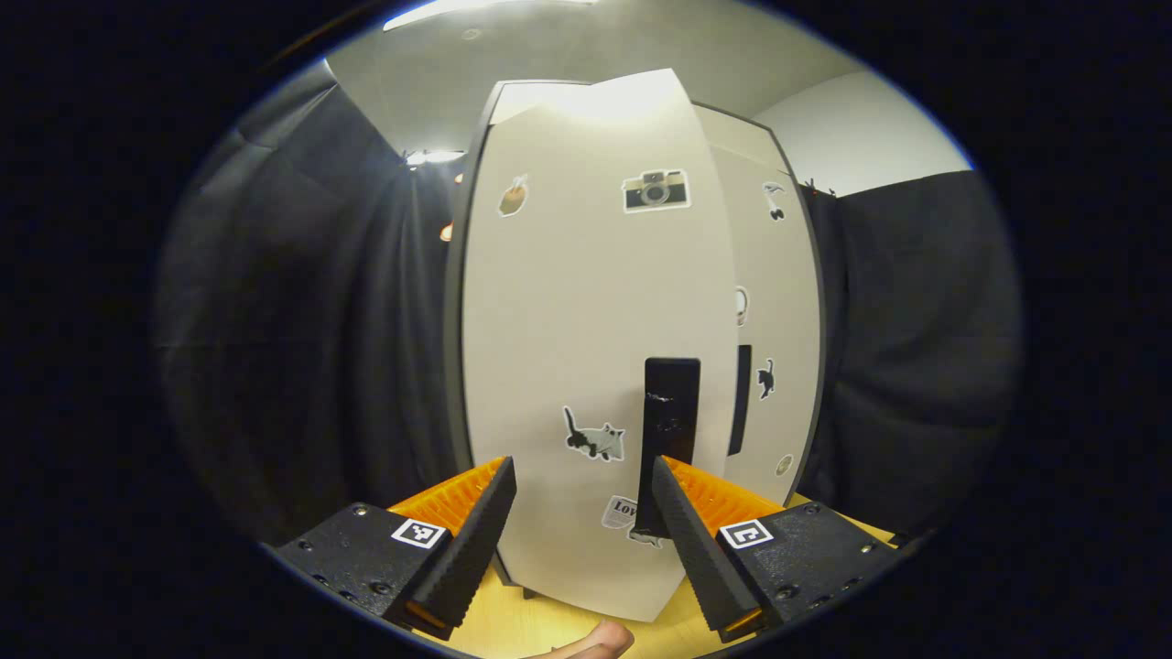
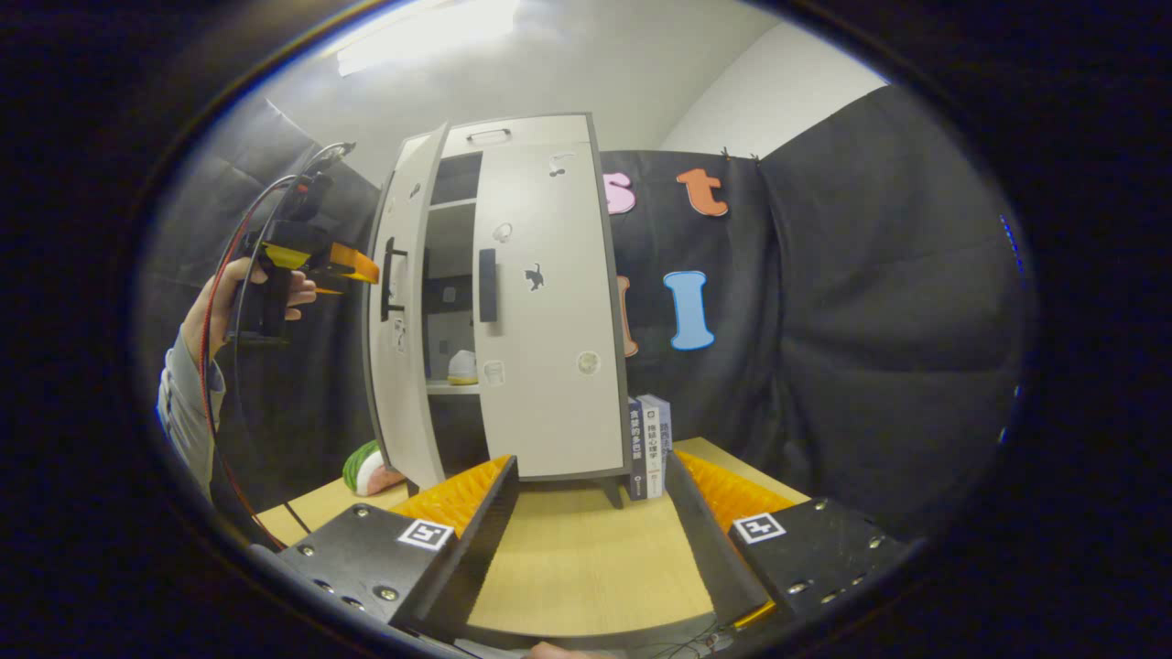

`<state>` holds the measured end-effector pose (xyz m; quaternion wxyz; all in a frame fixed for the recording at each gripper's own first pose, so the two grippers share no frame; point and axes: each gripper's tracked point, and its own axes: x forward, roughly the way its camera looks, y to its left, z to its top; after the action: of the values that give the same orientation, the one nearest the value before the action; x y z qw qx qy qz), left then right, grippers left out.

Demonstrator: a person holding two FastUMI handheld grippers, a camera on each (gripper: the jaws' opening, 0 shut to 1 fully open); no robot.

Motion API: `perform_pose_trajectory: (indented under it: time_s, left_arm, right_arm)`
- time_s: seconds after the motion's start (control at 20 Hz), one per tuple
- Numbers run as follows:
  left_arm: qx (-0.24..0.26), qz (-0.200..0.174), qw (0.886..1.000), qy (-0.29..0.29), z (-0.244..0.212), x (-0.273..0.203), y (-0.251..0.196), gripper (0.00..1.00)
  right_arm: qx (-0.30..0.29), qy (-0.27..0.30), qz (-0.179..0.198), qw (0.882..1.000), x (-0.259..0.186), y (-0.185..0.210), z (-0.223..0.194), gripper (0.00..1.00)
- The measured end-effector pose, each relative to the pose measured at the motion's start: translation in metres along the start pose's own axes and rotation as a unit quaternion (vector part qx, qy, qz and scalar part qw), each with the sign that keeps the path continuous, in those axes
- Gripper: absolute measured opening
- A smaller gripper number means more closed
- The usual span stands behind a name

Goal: Grab one shoe with the right hand and put it into the shoe cabinet, grab the other shoe with the left hand and put it into the shoe cabinet; then close the right door with the right hand and the left door with the left hand.

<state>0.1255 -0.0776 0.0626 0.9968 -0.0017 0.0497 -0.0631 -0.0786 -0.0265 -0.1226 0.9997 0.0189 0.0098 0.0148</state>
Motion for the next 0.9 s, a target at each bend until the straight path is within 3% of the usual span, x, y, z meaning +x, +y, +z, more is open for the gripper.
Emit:
perform_pose_trajectory:
  time_s: [0.1, 0.15, 0.25, 0.35, 0.4, 0.9]
  left_arm:
    - [0.005, -0.002, 1.000, -0.001, 0.000, 0.003, -0.012, 0.93]
    - [0.004, -0.002, 1.000, 0.005, -0.003, 0.001, -0.016, 0.93]
    - [-0.001, -0.001, 1.000, 0.015, -0.013, 0.001, -0.021, 0.94]
    - [-0.002, 0.007, 1.000, 0.023, -0.023, -0.009, -0.017, 0.95]
    - [0.000, 0.012, 1.000, 0.023, -0.026, -0.016, -0.014, 0.95]
    - [-0.007, 0.019, 1.000, -0.018, -0.046, -0.096, -0.007, 0.94]
  right_arm:
    - [-0.008, 0.003, -0.007, 1.000, 0.002, 0.000, -0.001, 0.90]
    - [-0.012, 0.005, -0.007, 1.000, 0.003, 0.001, -0.001, 0.95]
    - [-0.017, 0.010, -0.007, 1.000, 0.004, 0.002, -0.002, 0.90]
    - [-0.011, 0.012, -0.005, 1.000, 0.008, 0.006, -0.003, 0.91]
    - [-0.009, 0.014, -0.004, 1.000, 0.010, 0.008, -0.003, 0.95]
    - [-0.009, 0.006, 0.006, 1.000, 0.026, 0.041, 0.033, 0.95]
